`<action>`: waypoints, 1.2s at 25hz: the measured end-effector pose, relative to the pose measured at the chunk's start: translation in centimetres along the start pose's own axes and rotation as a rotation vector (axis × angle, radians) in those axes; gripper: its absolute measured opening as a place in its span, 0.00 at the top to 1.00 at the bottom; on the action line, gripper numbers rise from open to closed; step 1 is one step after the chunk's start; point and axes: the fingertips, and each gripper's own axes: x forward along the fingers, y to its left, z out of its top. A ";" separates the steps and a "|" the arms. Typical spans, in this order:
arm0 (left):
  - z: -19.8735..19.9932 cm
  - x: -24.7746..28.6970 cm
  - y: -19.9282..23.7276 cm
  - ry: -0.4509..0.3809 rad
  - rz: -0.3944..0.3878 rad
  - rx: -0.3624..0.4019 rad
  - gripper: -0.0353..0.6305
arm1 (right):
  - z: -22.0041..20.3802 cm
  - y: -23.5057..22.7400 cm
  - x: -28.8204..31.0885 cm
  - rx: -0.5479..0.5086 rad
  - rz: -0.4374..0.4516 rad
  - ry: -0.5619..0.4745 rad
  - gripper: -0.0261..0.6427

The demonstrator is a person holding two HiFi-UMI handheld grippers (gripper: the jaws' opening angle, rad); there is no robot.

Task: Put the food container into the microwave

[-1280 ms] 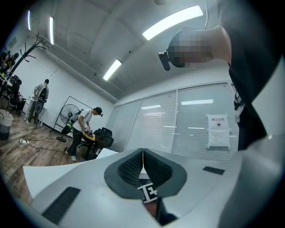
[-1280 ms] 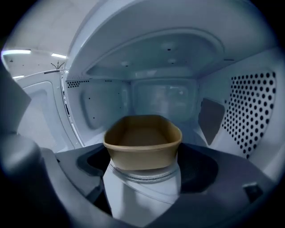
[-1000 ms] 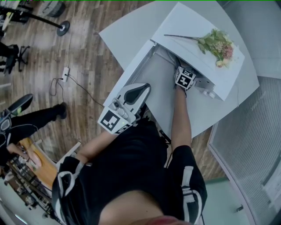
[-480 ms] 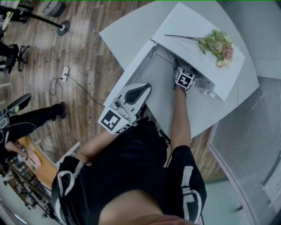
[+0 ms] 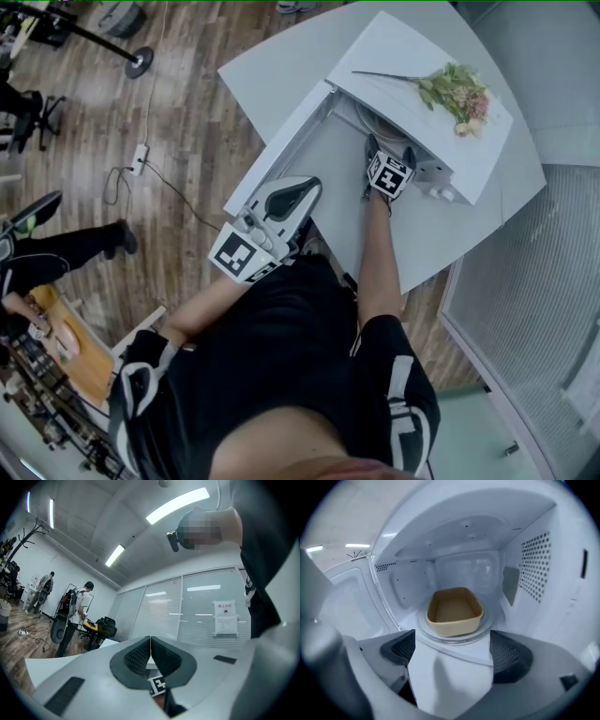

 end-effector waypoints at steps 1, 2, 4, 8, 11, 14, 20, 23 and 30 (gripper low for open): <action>0.2 -0.3 -0.5 -0.008 -0.002 0.006 0.91 | -0.3 0.3 -1.1 0.010 0.010 -0.003 0.23; 0.4 -0.7 -1.1 -0.014 -0.001 0.011 0.91 | -0.6 0.8 -2.4 0.023 0.031 -0.003 0.23; 0.7 -1.5 -2.4 -0.023 0.007 0.018 0.91 | -1.2 2.0 -5.7 0.048 0.089 -0.002 0.23; 1.0 -4.1 -5.6 -0.040 0.027 0.026 0.91 | -1.2 3.8 -14.1 0.048 0.164 -0.065 0.30; 1.1 -6.4 -7.8 -0.048 0.052 0.033 0.91 | -0.4 4.5 -20.4 0.042 0.197 -0.148 0.53; 1.5 -8.1 -9.4 -0.055 0.073 0.031 0.91 | 0.6 5.3 -26.4 0.017 0.230 -0.221 0.60; 2.3 -9.5 -10.9 -0.053 0.069 0.046 0.91 | 1.4 6.3 -34.8 -0.012 0.240 -0.307 0.82; 2.2 -10.2 -10.7 -0.040 0.059 0.048 0.91 | 1.6 7.0 -38.0 -0.030 0.222 -0.340 0.89; 2.5 -11.2 -9.4 -0.019 0.016 0.040 0.91 | 0.1 8.1 -41.3 0.008 0.189 -0.335 0.92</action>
